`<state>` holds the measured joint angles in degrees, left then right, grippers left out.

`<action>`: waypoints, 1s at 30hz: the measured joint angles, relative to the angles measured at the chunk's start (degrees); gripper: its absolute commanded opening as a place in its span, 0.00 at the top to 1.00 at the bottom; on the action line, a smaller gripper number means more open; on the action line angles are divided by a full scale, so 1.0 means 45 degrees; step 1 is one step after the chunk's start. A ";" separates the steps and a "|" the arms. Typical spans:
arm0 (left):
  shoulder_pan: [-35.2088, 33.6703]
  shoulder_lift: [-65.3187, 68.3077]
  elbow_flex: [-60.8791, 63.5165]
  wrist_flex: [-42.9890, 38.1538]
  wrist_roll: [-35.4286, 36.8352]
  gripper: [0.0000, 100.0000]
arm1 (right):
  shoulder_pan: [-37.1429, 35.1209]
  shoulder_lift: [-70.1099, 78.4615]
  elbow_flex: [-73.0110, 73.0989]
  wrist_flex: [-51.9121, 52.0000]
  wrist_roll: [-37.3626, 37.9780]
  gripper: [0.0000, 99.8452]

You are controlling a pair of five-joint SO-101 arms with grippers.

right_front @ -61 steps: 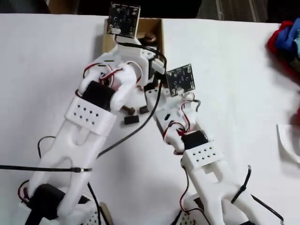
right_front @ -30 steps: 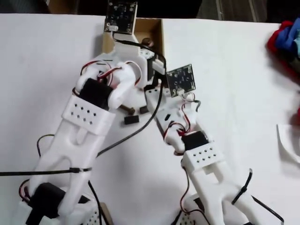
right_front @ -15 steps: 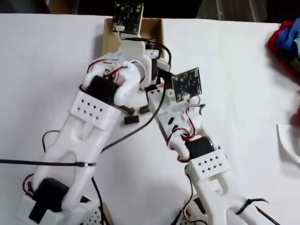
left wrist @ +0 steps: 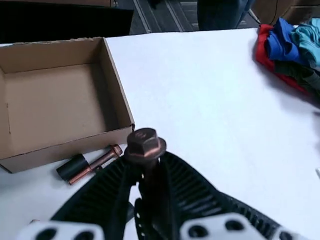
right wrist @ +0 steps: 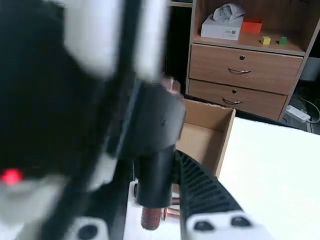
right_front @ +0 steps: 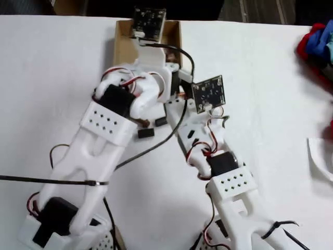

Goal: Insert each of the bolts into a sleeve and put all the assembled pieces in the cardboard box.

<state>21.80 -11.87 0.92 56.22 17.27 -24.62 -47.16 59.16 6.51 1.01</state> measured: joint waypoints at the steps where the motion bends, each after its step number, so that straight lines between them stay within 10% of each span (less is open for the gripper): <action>1: 0.0078 0.0000 -0.0020 0.0078 -0.0020 0.97 | 0.0039 0.0000 0.0000 0.0000 0.0000 0.98; 30: -0.0176 0.0039 -0.2930 0.1270 -0.0039 0.81 | 0.0274 -0.0156 -0.0039 -0.0020 0.0020 0.98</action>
<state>21.01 -11.69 -12.26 61.93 17.10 -23.38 -47.87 58.99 6.42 1.10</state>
